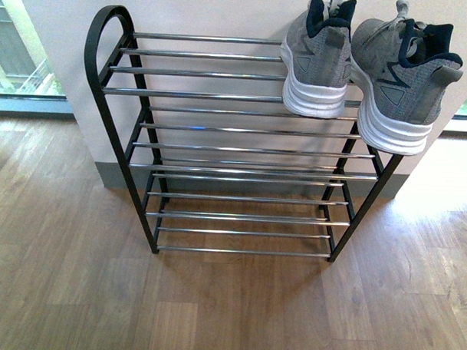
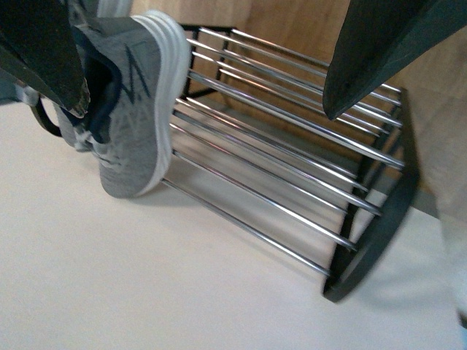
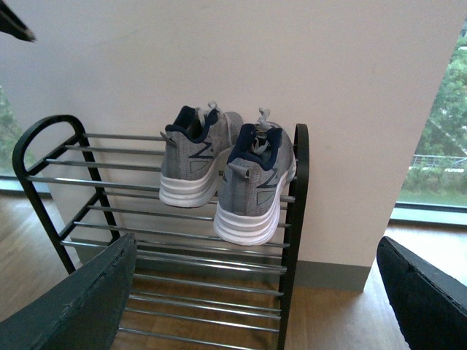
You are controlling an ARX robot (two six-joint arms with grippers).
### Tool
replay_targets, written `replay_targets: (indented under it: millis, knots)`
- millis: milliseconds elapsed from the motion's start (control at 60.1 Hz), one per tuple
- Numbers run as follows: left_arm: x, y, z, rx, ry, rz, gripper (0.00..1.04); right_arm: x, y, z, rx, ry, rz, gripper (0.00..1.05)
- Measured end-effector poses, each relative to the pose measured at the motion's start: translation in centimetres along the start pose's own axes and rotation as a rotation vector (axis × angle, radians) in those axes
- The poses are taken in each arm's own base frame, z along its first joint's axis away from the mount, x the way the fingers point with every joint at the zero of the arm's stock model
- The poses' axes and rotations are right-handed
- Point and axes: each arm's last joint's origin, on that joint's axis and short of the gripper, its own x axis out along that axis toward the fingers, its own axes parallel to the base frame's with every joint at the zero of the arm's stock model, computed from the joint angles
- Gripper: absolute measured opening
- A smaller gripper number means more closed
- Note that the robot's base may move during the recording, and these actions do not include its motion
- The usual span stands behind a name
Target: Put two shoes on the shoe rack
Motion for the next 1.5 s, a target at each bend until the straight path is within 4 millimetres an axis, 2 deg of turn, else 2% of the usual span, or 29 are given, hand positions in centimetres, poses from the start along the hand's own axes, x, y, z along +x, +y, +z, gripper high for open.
replay_targets:
  millis: [216, 316, 499, 782, 865, 998, 1082, 1131, 1298, 1498]
  knots:
    - [-5.2, 4.7, 1.1, 0.109, -0.108, 0.074, 0.95, 0.0, 0.0, 0.0, 0.0, 0.0, 0.0, 0.95]
    - [-8.5, 7.1, 1.4, 0.197, -0.182, 0.118, 0.95, 0.0, 0.0, 0.0, 0.0, 0.0, 0.0, 0.95]
    - [-13.3, 10.7, 0.3, 0.33, -0.251, 0.179, 0.95, 0.0, 0.0, 0.0, 0.0, 0.0, 0.0, 0.95]
    - [-17.8, 14.7, -1.6, 0.392, -0.255, 0.173, 0.95, 0.0, 0.0, 0.0, 0.0, 0.0, 0.0, 0.95]
    - [-18.4, 15.6, -1.7, 0.354, -0.259, 0.158, 0.95, 0.0, 0.0, 0.0, 0.0, 0.0, 0.0, 0.95]
    - [-18.7, 15.7, -1.6, 0.337, -0.275, 0.136, 0.95, 0.0, 0.0, 0.0, 0.0, 0.0, 0.0, 0.95]
    - [-18.4, 16.3, -2.2, 0.431, -0.377, -0.026, 0.79, 0.0, 0.0, 0.0, 0.0, 0.0, 0.0, 0.95]
    - [-18.4, 16.8, -2.7, 0.483, -0.413, -0.054, 0.7, 0.0, 0.0, 0.0, 0.0, 0.0, 0.0, 0.95]
    - [-18.2, 18.9, -3.8, 0.541, -0.423, -0.041, 0.4, 0.0, 0.0, 0.0, 0.0, 0.0, 0.0, 0.95]
    - [-18.0, 19.8, -5.1, 0.552, -0.425, -0.039, 0.04, 0.0, 0.0, 0.0, 0.0, 0.0, 0.0, 0.95]
